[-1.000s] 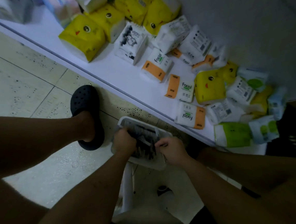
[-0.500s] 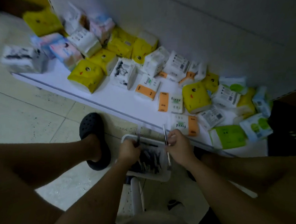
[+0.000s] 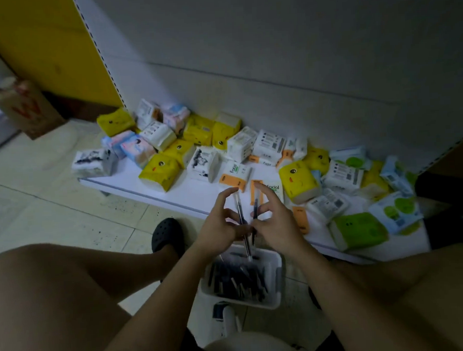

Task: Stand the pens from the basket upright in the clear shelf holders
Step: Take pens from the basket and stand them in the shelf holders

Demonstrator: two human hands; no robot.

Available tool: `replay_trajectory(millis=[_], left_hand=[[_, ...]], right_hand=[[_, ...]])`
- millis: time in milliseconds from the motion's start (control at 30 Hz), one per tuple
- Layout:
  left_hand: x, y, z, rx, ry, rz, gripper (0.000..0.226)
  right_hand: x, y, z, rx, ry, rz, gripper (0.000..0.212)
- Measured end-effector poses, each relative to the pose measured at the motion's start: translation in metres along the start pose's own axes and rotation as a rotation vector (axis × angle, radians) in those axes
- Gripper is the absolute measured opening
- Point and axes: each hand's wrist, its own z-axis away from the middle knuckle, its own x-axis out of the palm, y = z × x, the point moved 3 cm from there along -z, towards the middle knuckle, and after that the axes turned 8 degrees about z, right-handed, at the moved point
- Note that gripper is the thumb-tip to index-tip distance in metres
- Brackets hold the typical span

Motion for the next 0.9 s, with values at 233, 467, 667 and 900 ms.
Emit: replay_trajectory(millis=[233, 467, 667, 900], left_hand=[[0.005, 0.092, -0.011, 0.339, 0.089, 0.023, 0.036], [0.027, 0.212, 0.004, 0.624, 0.013, -0.078, 0.037], [0.044, 0.319, 0.026, 0.822, -0.082, -0.073, 0.030], [0.066, 0.421, 0.033, 0.985, -0.076, -0.152, 0.026]], right_hand=[[-0.054, -0.061, -0.002, -0.226, 0.218, -0.066, 0.055], [-0.135, -0.141, 0.010, -0.463, 0.426, -0.007, 0.064], [-0.215, -0.215, 0.023, -0.602, 0.530, 0.004, 0.046], [-0.306, -0.275, 0.024, -0.730, 0.641, -0.063, 0.040]])
